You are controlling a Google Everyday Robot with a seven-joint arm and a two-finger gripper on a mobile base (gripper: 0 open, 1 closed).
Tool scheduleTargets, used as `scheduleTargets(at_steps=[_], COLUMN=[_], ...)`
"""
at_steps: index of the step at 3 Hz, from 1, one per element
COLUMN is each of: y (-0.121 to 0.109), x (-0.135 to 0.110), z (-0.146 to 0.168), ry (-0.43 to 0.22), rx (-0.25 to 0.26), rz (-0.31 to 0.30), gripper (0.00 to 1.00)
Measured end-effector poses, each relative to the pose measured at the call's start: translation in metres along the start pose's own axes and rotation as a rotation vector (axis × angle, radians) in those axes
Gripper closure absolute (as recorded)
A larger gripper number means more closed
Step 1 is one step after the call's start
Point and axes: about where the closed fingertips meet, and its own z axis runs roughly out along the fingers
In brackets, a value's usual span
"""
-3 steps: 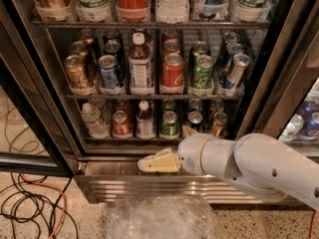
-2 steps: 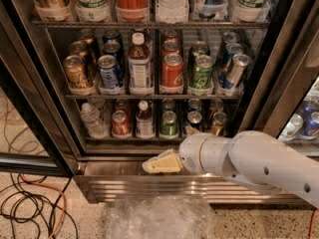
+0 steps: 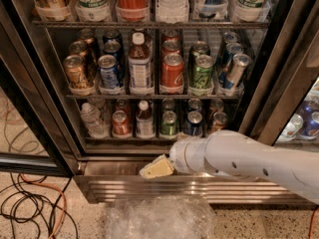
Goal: Pick coke can from bottom shelf of fridge
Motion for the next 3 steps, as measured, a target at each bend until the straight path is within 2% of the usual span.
scheduleTargets(at_steps=[1,2,3], y=[0.006,0.008,0.021], x=[-0.007,-0.006,-0.005], z=[0.006,0.007,0.021], ry=[0.0,-0.01,-0.035], rx=[-0.014,-0.019,-0.067], rz=[-0.016,0.005,0.046], gripper=[0.0,0.0,0.0])
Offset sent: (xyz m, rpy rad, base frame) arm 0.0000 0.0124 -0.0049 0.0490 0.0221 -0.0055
